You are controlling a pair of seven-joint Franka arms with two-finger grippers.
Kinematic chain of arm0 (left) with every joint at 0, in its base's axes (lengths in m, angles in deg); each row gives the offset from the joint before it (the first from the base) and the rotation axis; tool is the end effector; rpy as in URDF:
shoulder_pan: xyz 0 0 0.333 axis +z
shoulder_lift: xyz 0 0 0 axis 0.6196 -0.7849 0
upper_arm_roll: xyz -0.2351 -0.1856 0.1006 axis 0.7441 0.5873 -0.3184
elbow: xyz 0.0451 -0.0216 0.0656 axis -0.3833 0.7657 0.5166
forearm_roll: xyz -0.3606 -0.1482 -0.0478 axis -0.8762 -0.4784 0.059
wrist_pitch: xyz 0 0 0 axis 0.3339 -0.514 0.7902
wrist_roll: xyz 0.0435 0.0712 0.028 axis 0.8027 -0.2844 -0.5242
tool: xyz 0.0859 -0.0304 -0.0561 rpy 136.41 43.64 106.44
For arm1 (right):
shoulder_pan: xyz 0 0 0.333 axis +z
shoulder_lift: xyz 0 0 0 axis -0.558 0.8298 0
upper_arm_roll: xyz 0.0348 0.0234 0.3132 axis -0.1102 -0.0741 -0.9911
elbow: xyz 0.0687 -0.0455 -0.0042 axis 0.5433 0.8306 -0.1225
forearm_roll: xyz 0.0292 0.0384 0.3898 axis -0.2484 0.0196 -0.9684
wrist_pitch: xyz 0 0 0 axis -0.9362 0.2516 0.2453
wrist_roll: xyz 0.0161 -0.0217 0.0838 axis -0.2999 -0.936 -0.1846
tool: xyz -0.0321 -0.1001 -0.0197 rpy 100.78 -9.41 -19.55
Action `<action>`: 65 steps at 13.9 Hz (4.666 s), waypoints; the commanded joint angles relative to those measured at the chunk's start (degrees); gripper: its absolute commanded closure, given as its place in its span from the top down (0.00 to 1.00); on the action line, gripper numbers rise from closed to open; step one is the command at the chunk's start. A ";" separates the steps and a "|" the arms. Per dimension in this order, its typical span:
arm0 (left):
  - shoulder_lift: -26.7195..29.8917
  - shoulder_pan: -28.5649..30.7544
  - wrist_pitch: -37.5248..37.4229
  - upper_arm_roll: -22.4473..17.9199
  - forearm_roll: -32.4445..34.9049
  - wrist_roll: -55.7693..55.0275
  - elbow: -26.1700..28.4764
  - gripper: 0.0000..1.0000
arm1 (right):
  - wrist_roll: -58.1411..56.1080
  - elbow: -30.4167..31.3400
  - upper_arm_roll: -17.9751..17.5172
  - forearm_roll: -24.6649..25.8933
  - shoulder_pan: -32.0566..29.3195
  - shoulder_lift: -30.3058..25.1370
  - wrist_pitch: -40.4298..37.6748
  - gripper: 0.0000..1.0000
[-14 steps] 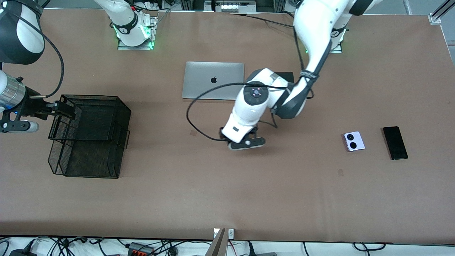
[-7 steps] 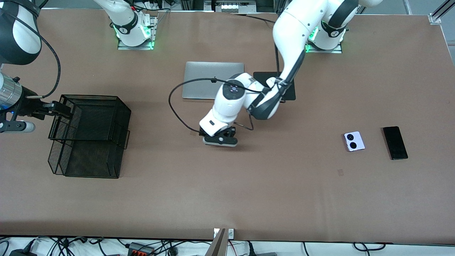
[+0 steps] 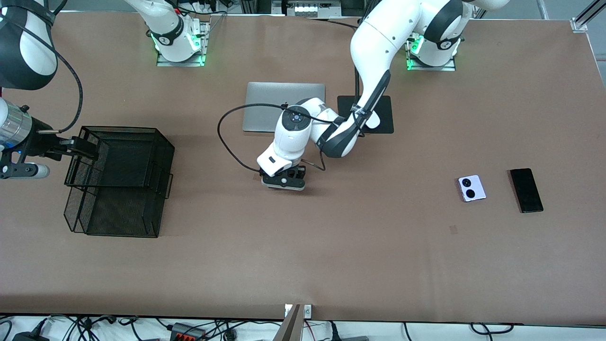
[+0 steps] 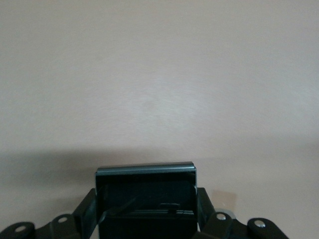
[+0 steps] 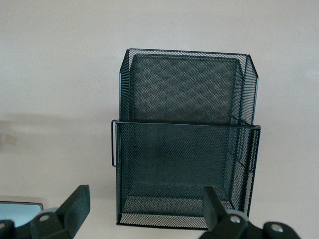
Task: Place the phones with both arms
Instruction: 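Carry the dark flip phone toward the laptop with the left gripper, then set the dark flip phone down beside the laptop, open the left gripper, then grasp the dark flip phone with the right gripper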
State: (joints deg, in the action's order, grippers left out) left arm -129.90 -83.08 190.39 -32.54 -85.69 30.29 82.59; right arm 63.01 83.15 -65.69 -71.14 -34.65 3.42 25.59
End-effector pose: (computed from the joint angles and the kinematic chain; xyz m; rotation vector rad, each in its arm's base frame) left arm 0.5576 -0.5601 0.2043 2.9344 0.0558 0.2138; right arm 0.6182 -0.0233 0.5057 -3.1384 -0.0157 0.0508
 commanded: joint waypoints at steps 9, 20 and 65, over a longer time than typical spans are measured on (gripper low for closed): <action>-2.70 -0.56 -0.82 -2.76 2.90 0.40 -3.10 0.87 | -0.82 0.43 -0.20 0.22 -0.76 0.99 1.09 1.00; 0.19 5.49 -5.36 -2.15 2.90 4.76 -4.42 1.00 | -0.90 0.43 -0.46 -0.57 -0.50 0.99 1.18 1.00; 35.63 50.49 0.94 -1.10 0.17 63.95 46.12 1.00 | 34.60 -18.11 -2.57 -1.71 38.79 41.59 28.24 1.00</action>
State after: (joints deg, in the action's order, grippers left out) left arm -95.22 -34.97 188.24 -34.30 -85.66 94.35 125.49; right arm 96.76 67.06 -68.14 -72.19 3.86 43.51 53.92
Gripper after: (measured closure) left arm 0.000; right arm 0.000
